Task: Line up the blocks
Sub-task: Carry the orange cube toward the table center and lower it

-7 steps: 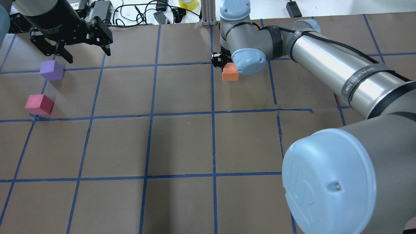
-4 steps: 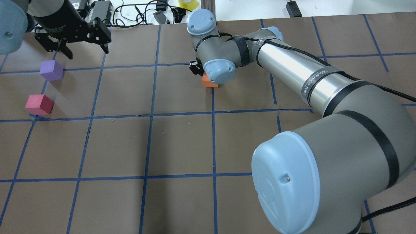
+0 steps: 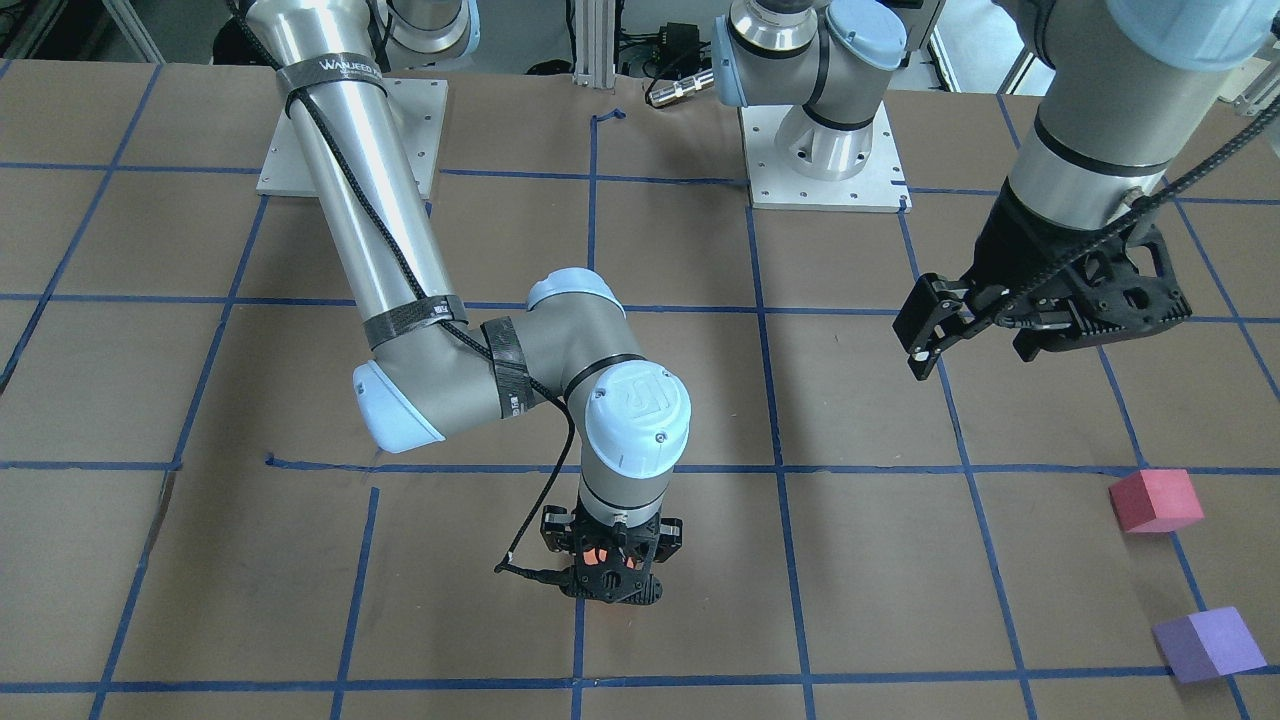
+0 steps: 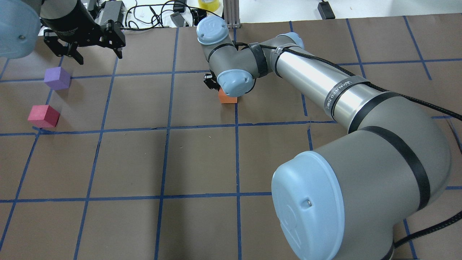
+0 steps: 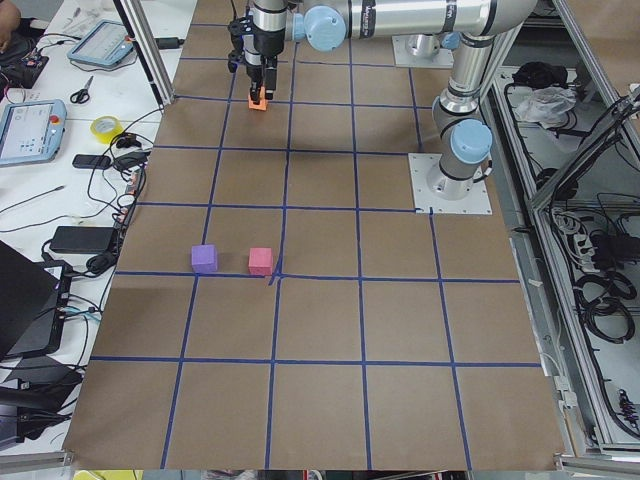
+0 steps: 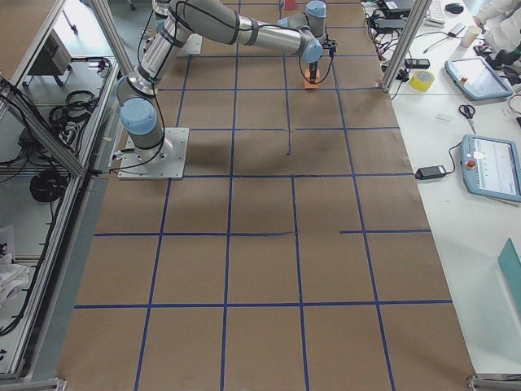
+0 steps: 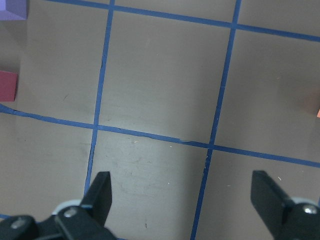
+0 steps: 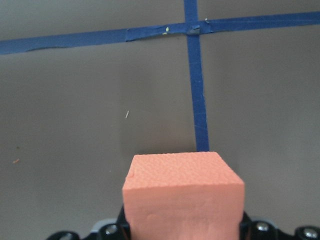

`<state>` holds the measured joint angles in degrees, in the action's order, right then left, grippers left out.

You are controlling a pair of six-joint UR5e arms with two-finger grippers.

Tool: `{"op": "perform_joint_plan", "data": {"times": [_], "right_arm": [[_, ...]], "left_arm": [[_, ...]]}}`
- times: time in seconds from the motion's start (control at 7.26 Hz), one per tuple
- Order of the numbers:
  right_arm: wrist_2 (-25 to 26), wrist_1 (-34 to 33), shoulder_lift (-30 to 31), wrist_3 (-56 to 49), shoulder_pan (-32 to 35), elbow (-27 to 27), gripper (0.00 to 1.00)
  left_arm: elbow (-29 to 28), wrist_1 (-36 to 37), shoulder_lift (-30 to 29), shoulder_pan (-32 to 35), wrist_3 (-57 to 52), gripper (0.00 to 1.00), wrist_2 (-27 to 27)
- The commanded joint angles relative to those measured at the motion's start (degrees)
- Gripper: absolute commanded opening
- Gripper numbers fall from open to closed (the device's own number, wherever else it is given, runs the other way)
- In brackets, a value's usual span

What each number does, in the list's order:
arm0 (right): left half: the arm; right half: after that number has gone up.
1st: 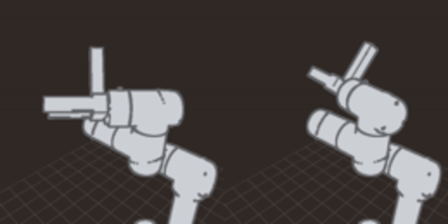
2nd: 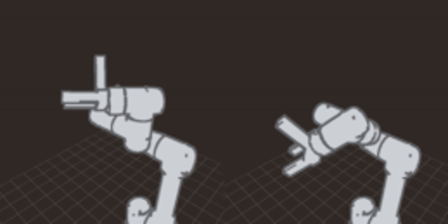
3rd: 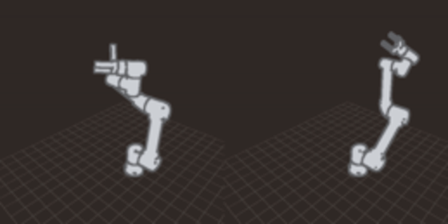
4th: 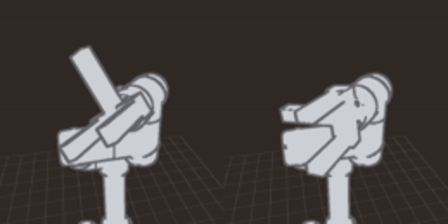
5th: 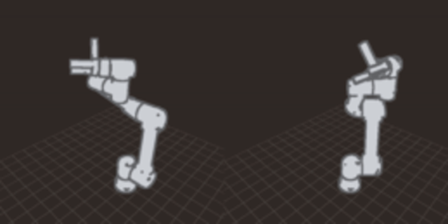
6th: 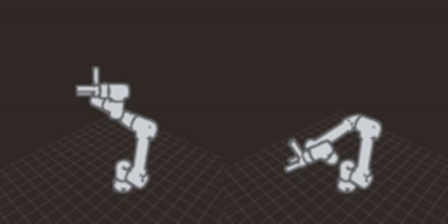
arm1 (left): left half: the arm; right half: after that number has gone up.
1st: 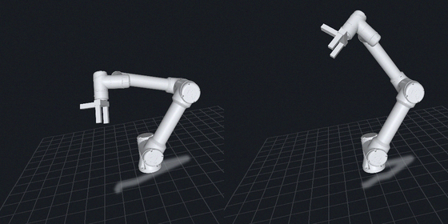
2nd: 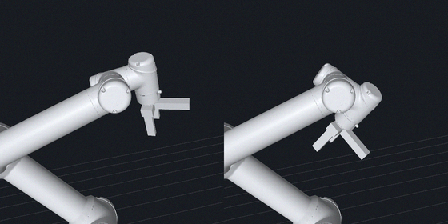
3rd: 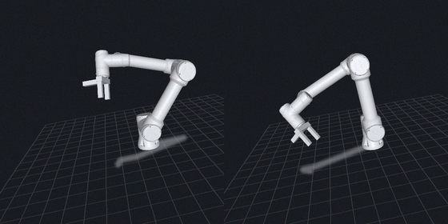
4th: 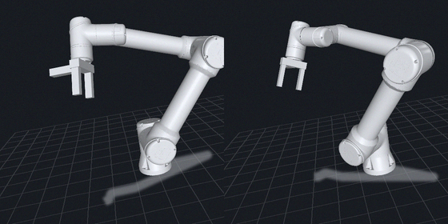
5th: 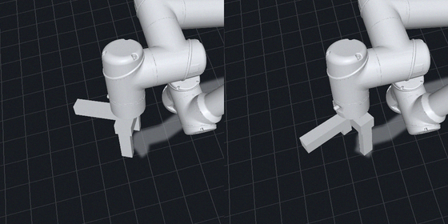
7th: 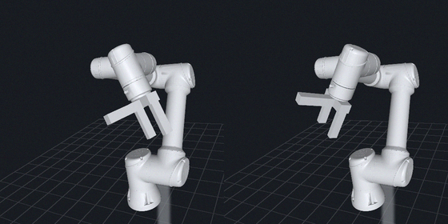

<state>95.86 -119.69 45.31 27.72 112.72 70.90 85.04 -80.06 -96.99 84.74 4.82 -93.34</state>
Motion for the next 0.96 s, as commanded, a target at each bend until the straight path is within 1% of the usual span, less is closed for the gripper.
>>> {"op": "perform_joint_plan", "data": {"times": [0.0, 0.14, 0.28, 0.41, 0.55, 0.69, 0.83], "right_arm": [[-0.7, 0.2, -0.1, -0.8, 0.0, 0.1, 0.24], [-0.8, 0.2, -0.1, -0.9, 0.0, 0.1, 0.27], [-0.7, 0.2, 0.0, -0.9, 0.0, 0.1, 0.46], [-0.7, 0.1, 0.0, -0.9, 0.0, 0.1, 0.60], [-0.8, 0.1, 0.1, -1.0, 0.0, 0.1, 1.00], [-1.4, 0.2, 0.8, -1.0, 0.0, -0.6, 1.00], [-2.7, 1.6, 2.7, -2.8, -0.3, 0.0, 1.00]], "left_arm": [[0.5, -0.6, 0.6, 0.5, 0.6, 1.00, 2.6], [0.5, -2.4, 1.0, 1.5, 2.6, 1.00, 2.9], [0.6, -2.9, 2.1, 3.0, 3.4, 1.00, 2.9], [0.7, -3.3, 2.2, 3.2, 3.3, 1.00, 2.8], [0.7, -3.3, 2.0, 3.3, 3.3, 1.00, 2.8], [0.7, -4.0, 2.2, 3.4, 3.1, 1.00, 2.8], [0.7, -4.3, 2.6, 3.7, 3.1, 1.00, 2.9]]}}
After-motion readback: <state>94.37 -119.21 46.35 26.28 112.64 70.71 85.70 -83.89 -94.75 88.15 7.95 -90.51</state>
